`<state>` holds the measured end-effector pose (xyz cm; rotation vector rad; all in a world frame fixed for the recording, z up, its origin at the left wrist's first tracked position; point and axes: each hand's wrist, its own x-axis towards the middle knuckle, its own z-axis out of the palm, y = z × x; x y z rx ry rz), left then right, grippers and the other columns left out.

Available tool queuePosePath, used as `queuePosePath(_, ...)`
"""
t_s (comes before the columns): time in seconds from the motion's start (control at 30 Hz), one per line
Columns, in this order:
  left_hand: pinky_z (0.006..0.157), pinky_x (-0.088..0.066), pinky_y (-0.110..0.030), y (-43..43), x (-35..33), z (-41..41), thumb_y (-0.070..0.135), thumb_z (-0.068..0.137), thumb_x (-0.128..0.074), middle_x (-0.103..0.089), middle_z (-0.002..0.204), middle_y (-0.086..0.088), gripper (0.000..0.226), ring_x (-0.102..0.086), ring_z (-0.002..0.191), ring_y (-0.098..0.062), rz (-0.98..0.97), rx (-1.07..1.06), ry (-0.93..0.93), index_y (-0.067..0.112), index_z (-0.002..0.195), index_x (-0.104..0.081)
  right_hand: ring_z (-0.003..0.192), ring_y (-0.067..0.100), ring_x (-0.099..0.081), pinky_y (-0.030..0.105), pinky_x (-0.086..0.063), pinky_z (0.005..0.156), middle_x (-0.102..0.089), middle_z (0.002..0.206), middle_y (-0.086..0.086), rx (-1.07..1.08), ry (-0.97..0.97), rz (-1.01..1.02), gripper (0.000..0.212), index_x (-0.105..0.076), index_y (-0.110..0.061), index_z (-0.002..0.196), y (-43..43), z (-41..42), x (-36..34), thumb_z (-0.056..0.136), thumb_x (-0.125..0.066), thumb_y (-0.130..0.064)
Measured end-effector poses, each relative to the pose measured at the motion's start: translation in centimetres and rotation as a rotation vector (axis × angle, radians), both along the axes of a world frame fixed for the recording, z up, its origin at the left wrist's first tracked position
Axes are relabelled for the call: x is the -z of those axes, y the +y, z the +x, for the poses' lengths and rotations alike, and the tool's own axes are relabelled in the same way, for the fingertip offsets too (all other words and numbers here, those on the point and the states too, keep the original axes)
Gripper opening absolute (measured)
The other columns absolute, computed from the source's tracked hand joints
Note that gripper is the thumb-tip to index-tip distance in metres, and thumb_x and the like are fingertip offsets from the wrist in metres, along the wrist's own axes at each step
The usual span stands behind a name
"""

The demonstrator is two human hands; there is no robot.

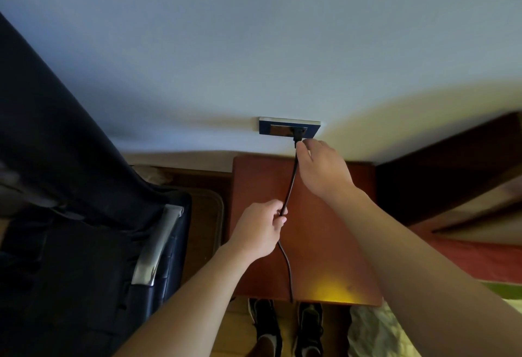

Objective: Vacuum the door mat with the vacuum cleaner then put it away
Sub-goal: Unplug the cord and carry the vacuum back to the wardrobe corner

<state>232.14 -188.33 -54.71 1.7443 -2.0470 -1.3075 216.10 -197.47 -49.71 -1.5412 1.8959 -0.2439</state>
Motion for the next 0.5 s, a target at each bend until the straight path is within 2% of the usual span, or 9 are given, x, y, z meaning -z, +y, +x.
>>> queuePosePath(0.07,0.073,-0.06,-0.038,0.1,0.2,0.0,0.019,0.099,-0.06,-0.071,0.09,0.006,0.007,-0.069,0.081,-0.009,-0.001,-0.007,-0.002,0.021,0.104,-0.065,0.083,0.028,-0.048,0.036,-0.031,0.069,-0.052,0.083,0.003,0.023,-0.026,-0.013,0.036,-0.043,-0.018,0.076,-0.3,0.4,-0.1,0.106,-0.031,-0.035)
queuePosePath(0.13,0.072,-0.06,-0.038,0.1,0.4,0.0,0.018,0.099,-0.059,-0.071,0.088,0.008,0.007,-0.068,0.079,-0.008,-0.002,-0.011,-0.004,0.023,0.101,-0.064,0.078,0.026,-0.047,0.035,-0.03,0.067,-0.05,0.076,0.001,0.051,-0.07,-0.022,0.038,-0.04,-0.019,0.072,-0.7,0.8,-0.3,0.106,-0.031,-0.033)
queuePosePath(0.23,0.071,-0.06,-0.036,0.2,0.5,0.1,0.018,0.099,-0.059,-0.07,0.088,0.01,0.008,-0.068,0.08,-0.006,-0.009,-0.017,-0.006,0.024,0.1,-0.064,0.074,0.027,-0.048,0.035,-0.031,0.065,-0.052,0.075,0.003,0.118,-0.131,-0.025,0.038,-0.047,-0.011,0.077,-1.1,1.3,-0.3,0.107,-0.032,-0.029)
queuePosePath(0.37,0.07,-0.06,-0.035,0.3,0.5,0.0,0.017,0.099,-0.059,-0.07,0.087,0.011,0.008,-0.069,0.079,-0.006,-0.031,-0.019,0.006,0.023,0.098,-0.065,0.076,0.028,-0.06,0.035,-0.044,0.065,-0.066,0.085,0.009,0.219,-0.193,-0.037,0.037,-0.058,-0.006,0.087,-1.4,1.6,0.5,0.106,-0.038,-0.031)
queuePosePath(0.5,0.069,-0.06,-0.033,0.5,0.5,-0.2,0.017,0.099,-0.06,-0.069,0.084,0.012,0.009,-0.068,0.077,-0.005,-0.03,-0.032,0.013,0.024,0.097,-0.064,0.067,0.018,-0.06,0.029,-0.044,0.062,-0.065,0.075,0.002,0.436,-0.47,0.017,0.024,-0.063,-0.008,0.091,-1.8,1.9,0.7,0.103,-0.045,-0.02)
